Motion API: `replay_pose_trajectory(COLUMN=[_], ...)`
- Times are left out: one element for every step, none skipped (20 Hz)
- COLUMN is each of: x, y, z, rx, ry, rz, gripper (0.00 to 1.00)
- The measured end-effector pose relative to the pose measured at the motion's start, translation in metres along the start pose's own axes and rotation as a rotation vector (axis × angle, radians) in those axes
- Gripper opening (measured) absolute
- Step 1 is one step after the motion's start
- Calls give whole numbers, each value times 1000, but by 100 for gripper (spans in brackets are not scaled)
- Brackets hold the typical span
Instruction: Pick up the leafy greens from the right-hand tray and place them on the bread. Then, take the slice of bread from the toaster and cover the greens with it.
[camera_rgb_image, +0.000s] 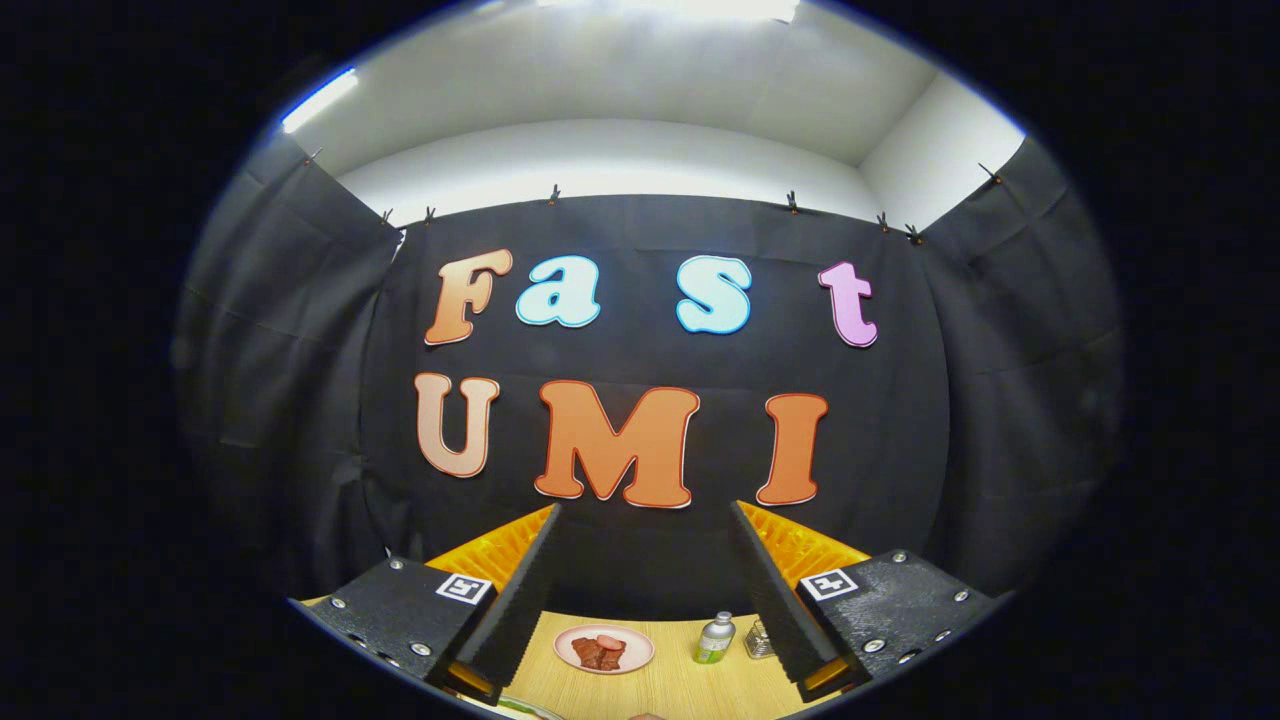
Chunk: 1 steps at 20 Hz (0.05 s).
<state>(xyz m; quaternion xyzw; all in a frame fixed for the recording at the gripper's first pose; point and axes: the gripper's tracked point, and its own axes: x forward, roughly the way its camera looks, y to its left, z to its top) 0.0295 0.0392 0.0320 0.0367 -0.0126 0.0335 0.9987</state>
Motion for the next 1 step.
replay_pose_trajectory(x=[0], y=[1], z=[1], rx=[-3], ry=[-1], rz=[5], gripper=[97])
